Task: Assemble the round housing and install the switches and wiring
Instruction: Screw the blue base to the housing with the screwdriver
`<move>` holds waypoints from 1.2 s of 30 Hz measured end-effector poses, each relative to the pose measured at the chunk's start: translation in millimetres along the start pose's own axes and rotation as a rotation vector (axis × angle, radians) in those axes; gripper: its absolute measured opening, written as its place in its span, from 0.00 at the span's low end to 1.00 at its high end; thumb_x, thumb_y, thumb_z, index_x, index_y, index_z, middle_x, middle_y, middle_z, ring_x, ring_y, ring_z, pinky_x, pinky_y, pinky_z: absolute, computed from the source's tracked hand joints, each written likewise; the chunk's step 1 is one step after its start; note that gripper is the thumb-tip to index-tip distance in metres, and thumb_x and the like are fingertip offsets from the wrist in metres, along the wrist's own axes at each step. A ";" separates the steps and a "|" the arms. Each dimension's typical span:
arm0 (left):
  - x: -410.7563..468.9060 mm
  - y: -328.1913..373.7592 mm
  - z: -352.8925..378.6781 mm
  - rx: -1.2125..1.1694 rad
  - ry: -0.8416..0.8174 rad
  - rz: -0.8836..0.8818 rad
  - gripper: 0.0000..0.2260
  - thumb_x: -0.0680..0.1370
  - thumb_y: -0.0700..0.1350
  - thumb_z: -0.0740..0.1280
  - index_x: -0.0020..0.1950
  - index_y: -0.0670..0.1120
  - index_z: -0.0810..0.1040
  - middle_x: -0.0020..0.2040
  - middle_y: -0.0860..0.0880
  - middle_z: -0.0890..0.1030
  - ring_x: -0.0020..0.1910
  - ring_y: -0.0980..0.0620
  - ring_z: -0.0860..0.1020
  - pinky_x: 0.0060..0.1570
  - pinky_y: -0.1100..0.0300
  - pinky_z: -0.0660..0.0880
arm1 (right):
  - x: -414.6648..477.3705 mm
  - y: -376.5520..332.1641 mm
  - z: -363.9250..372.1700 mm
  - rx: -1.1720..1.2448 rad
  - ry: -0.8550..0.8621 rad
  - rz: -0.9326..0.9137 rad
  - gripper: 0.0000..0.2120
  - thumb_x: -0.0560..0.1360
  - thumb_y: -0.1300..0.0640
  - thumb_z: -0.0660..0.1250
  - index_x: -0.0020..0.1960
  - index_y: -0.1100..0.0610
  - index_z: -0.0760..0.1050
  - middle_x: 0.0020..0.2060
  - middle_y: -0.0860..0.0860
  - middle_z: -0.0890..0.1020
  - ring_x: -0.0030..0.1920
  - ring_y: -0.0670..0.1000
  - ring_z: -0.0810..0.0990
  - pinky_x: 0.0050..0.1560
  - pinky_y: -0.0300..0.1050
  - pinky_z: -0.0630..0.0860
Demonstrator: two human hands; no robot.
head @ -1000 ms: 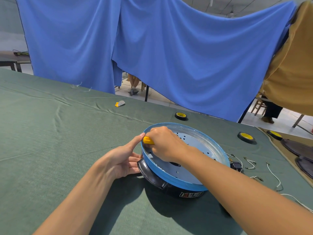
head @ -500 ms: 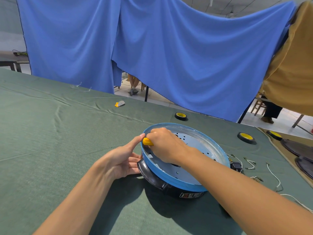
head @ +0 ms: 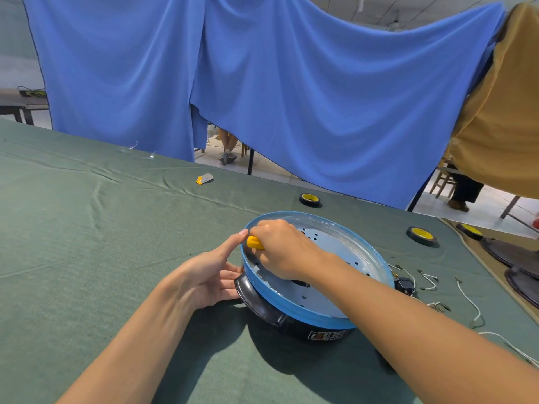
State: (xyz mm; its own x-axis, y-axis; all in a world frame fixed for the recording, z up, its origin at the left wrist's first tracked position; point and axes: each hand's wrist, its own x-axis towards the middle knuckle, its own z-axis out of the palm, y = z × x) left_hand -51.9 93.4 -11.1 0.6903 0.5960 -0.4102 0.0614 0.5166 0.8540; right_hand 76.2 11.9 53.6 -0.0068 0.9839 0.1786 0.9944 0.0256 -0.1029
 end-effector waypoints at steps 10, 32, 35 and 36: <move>1.1 -0.2 -0.5 0.011 0.011 0.003 0.42 0.54 0.63 0.78 0.55 0.33 0.78 0.45 0.37 0.82 0.37 0.43 0.84 0.33 0.54 0.80 | 0.7 -3.0 2.8 0.035 0.029 0.034 0.16 0.73 0.63 0.68 0.31 0.48 0.70 0.36 0.47 0.73 0.40 0.52 0.76 0.36 0.49 0.74; 0.2 0.4 -1.0 0.012 0.008 -0.004 0.40 0.56 0.62 0.79 0.55 0.34 0.78 0.46 0.37 0.83 0.38 0.42 0.84 0.33 0.53 0.81 | 0.4 3.8 -0.4 0.133 -0.006 0.069 0.13 0.71 0.66 0.67 0.37 0.48 0.76 0.39 0.47 0.77 0.41 0.50 0.76 0.40 0.50 0.77; -1.0 0.6 -0.8 0.015 -0.001 -0.005 0.40 0.56 0.62 0.78 0.54 0.34 0.78 0.45 0.37 0.84 0.37 0.43 0.84 0.33 0.54 0.80 | 2.9 2.8 3.0 0.117 0.036 0.104 0.13 0.72 0.62 0.67 0.32 0.48 0.74 0.38 0.49 0.77 0.41 0.53 0.76 0.39 0.52 0.76; -1.5 0.8 -0.8 0.012 -0.001 -0.006 0.40 0.55 0.62 0.78 0.54 0.33 0.78 0.45 0.37 0.83 0.37 0.43 0.84 0.33 0.54 0.80 | 2.9 1.1 4.9 0.109 0.044 0.114 0.14 0.72 0.61 0.67 0.31 0.47 0.71 0.37 0.49 0.76 0.41 0.53 0.76 0.38 0.52 0.76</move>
State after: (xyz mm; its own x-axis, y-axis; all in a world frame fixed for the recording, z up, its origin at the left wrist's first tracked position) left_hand -53.6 93.4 -10.1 0.6904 0.5925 -0.4151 0.0745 0.5125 0.8554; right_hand 76.7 15.6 49.2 0.1121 0.9730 0.2017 0.9711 -0.0642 -0.2300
